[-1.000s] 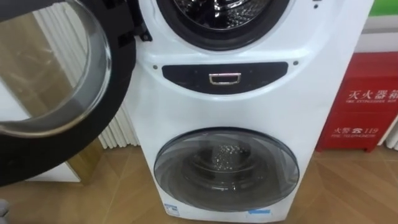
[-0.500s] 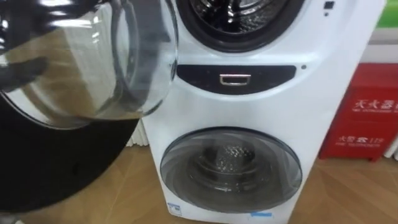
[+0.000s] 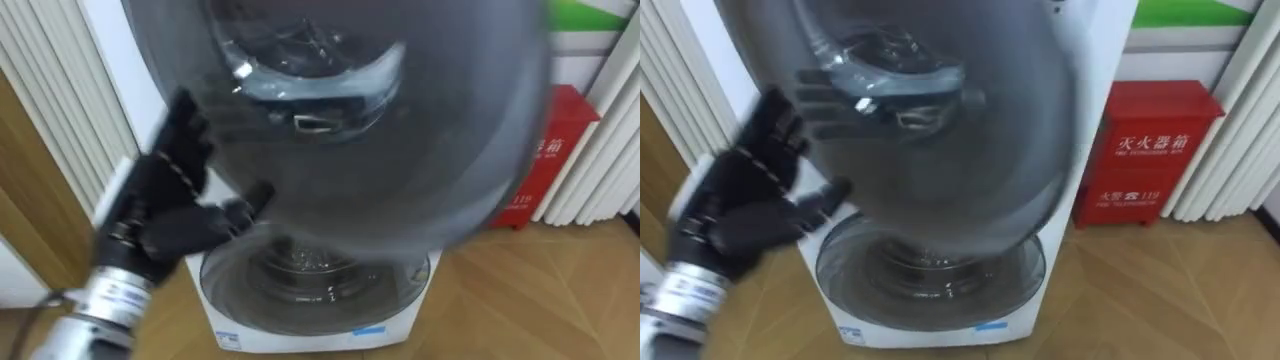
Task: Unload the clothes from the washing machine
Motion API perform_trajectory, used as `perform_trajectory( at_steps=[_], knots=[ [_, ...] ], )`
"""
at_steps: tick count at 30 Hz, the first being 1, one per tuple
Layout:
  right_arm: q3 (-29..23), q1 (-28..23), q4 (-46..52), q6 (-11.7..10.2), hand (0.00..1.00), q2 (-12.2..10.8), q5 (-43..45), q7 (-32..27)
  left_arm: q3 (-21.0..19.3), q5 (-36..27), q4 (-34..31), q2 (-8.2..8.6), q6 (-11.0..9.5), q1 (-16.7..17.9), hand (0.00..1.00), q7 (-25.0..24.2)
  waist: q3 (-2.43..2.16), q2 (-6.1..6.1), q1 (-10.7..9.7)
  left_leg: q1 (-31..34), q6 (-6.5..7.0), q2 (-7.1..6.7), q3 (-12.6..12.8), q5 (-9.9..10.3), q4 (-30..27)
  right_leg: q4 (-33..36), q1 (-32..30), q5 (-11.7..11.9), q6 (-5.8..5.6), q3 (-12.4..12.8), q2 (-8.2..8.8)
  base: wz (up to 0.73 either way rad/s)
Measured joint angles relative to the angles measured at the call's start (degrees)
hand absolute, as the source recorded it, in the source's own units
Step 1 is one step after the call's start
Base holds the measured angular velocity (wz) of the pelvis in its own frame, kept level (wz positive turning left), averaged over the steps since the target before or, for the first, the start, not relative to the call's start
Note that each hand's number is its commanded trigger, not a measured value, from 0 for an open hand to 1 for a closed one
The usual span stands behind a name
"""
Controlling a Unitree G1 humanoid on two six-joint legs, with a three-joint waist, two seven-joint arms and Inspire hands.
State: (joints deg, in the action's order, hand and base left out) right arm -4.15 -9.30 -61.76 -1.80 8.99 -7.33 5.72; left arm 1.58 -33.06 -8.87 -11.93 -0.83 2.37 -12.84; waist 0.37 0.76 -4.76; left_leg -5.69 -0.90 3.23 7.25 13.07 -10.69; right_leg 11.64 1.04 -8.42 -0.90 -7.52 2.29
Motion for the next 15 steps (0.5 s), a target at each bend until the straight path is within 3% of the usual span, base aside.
perform_trajectory(
  at_steps=[5, 13, 15],
  knots=[
    [3.1, 2.5, -0.6, -0.2, 0.00, -0.2, -0.6, -0.8, 9.2, 0.1, 6.5, 1.24, 0.0, 0.0, 0.00, -1.2, 0.18, -0.12, -1.3, -0.1, 0.00, 0.01, 0.3, 0.0, 0.2, 0.0, -0.1, 0.0, 0.02, 0.0, -0.01, 0.00],
    [7.3, 3.8, -0.3, -0.7, 0.00, -0.4, -1.5, -0.7, 12.1, 0.3, 17.6, 1.43, -0.1, -1.4, 0.00, -1.9, 0.48, 0.33, -1.2, -0.1, 0.00, 0.11, 2.2, 0.0, 0.0, 0.1, -0.9, 0.0, 0.03, 2.4, -0.43, -0.12],
    [7.3, 3.7, -0.4, -0.7, 0.00, -0.4, -1.7, -0.6, 12.1, 3.0, 20.7, 1.35, -0.1, -1.1, 0.00, -1.4, 0.49, 0.34, -1.1, -0.3, 0.00, 0.10, 2.2, 0.0, 0.4, 0.1, -0.8, 0.0, 0.02, 2.5, -0.44, -0.06]
  ],
)
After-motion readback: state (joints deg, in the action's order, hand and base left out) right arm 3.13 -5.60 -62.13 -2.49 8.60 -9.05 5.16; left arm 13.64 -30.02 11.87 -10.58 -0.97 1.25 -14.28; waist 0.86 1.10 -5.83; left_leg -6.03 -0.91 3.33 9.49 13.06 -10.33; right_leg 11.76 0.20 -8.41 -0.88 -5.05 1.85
